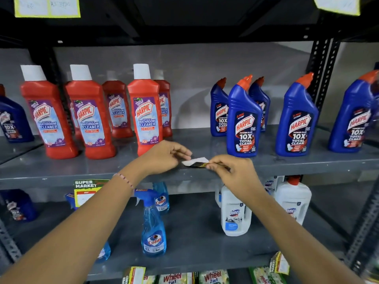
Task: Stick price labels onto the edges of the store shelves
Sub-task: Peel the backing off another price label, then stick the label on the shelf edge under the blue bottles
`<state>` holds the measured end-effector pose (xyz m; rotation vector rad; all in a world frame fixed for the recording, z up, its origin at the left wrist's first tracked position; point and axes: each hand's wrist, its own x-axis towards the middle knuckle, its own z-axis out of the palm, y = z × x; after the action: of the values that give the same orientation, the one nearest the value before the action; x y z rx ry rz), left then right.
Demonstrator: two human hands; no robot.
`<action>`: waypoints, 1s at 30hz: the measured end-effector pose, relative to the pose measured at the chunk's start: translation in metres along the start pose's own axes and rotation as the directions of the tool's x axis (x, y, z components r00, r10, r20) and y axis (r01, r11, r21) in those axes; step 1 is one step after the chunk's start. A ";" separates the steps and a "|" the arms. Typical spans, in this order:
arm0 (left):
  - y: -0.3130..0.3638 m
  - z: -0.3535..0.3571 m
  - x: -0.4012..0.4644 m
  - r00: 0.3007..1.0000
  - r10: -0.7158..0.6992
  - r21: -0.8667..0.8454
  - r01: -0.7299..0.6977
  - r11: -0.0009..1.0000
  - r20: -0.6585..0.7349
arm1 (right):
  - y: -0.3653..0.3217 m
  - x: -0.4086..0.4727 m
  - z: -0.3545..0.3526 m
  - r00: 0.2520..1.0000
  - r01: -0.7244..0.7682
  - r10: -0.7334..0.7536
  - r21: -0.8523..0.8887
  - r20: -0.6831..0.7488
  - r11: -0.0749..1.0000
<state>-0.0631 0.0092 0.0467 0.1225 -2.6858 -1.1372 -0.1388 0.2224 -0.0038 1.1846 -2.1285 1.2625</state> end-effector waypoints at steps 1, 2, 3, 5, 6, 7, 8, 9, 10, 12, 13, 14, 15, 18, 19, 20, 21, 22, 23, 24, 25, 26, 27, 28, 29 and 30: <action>0.003 0.001 -0.010 1.000 0.023 -0.030 -0.023 0.999 0.018 | -0.001 -0.005 -0.006 0.997 -0.065 0.068 0.117 -0.026 0.991; 0.006 0.004 -0.019 0.999 0.044 -0.071 -0.042 0.997 0.019 | -0.001 -0.011 -0.013 0.989 -0.122 0.137 0.221 -0.056 0.968; 0.011 0.010 -0.028 0.998 0.061 -0.132 -0.060 0.989 0.006 | 0.001 -0.018 -0.019 0.976 -0.160 0.197 0.302 -0.096 0.940; 0.023 0.027 -0.041 0.995 0.087 -0.307 -0.096 0.947 -0.042 | 0.010 -0.035 -0.028 0.939 -0.213 0.309 0.449 -0.152 0.868; 0.031 0.038 -0.044 0.992 0.096 -0.381 -0.119 0.917 -0.078 | 0.015 -0.043 -0.033 0.918 -0.237 0.363 0.516 -0.157 0.823; 0.038 0.050 -0.045 0.986 0.100 -0.415 -0.146 0.898 -0.130 | 0.021 -0.052 -0.037 0.900 -0.264 0.408 0.560 -0.149 0.786; 0.044 0.064 -0.042 0.978 0.099 -0.411 -0.168 0.896 -0.184 | 0.027 -0.060 -0.041 0.886 -0.296 0.445 0.579 -0.130 0.760; 0.050 0.077 -0.038 0.970 0.093 -0.387 -0.177 0.905 -0.227 | 0.034 -0.067 -0.047 0.877 -0.329 0.468 0.578 -0.106 0.747; 0.055 0.091 -0.033 0.964 0.085 -0.358 -0.175 0.917 -0.254 | 0.041 -0.072 -0.054 0.870 -0.356 0.486 0.570 -0.087 0.741; 0.067 0.119 -0.021 0.956 0.077 -0.299 -0.164 0.940 -0.283 | 0.054 -0.078 -0.072 0.848 -0.376 0.518 0.565 -0.108 0.734; 0.073 0.132 -0.015 0.951 0.076 -0.271 -0.161 0.949 -0.301 | 0.061 -0.079 -0.082 0.835 -0.371 0.532 0.572 -0.139 0.732; 0.079 0.144 -0.009 0.942 0.080 -0.237 -0.163 0.958 -0.326 | 0.066 -0.078 -0.090 0.826 -0.360 0.538 0.579 -0.166 0.732; 0.085 0.155 -0.003 0.931 0.094 -0.194 -0.172 0.966 -0.353 | 0.070 -0.076 -0.098 0.825 -0.350 0.533 0.572 -0.186 0.741; 0.100 0.181 0.011 0.900 0.169 -0.058 -0.209 0.976 -0.402 | 0.086 -0.068 -0.110 0.822 -0.356 0.528 0.533 -0.212 0.768; 0.103 0.188 0.016 0.888 0.198 -0.011 -0.222 0.975 -0.414 | 0.091 -0.066 -0.112 0.818 -0.362 0.531 0.519 -0.221 0.774; 0.104 0.194 0.021 0.873 0.231 0.042 -0.237 0.971 -0.430 | 0.097 -0.064 -0.114 0.823 -0.359 0.520 0.501 -0.229 0.788; 0.105 0.199 0.026 0.855 0.270 0.098 -0.253 0.963 -0.443 | 0.104 -0.062 -0.115 0.830 -0.355 0.503 0.468 -0.239 0.809; 0.106 0.204 0.030 0.837 0.309 0.152 -0.269 0.951 -0.452 | 0.109 -0.061 -0.116 0.841 -0.350 0.481 0.429 -0.248 0.833; 0.107 0.208 0.034 0.819 0.347 0.200 -0.285 0.937 -0.458 | 0.113 -0.060 -0.117 0.849 -0.348 0.463 0.391 -0.254 0.852; 0.107 0.211 0.037 0.803 0.375 0.239 -0.294 0.925 -0.463 | 0.116 -0.060 -0.118 0.852 -0.348 0.455 0.369 -0.259 0.862; 0.107 0.214 0.039 0.791 0.392 0.269 -0.295 0.917 -0.469 | 0.119 -0.058 -0.118 0.852 -0.348 0.451 0.356 -0.265 0.867; 0.106 0.216 0.041 0.781 0.403 0.291 -0.292 0.911 -0.477 | 0.122 -0.057 -0.117 0.850 -0.351 0.452 0.348 -0.270 0.869; 0.105 0.218 0.043 0.771 0.411 0.309 -0.288 0.906 -0.486 | 0.123 -0.056 -0.117 0.849 -0.352 0.452 0.342 -0.276 0.871; 0.104 0.219 0.045 0.763 0.417 0.326 -0.283 0.902 -0.493 | 0.124 -0.054 -0.116 0.848 -0.352 0.450 0.339 -0.280 0.873; 0.104 0.221 0.046 0.757 0.423 0.341 -0.277 0.898 -0.499 | 0.125 -0.054 -0.116 0.850 -0.344 0.443 0.336 -0.285 0.877; 0.103 0.222 0.047 0.752 0.428 0.356 -0.272 0.894 -0.502 | 0.126 -0.054 -0.116 0.852 -0.334 0.435 0.337 -0.291 0.880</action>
<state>-0.1598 0.2284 -0.0214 -0.0104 -2.1658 -0.5090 -0.2214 0.3754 -0.0461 0.5521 -2.0132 1.8447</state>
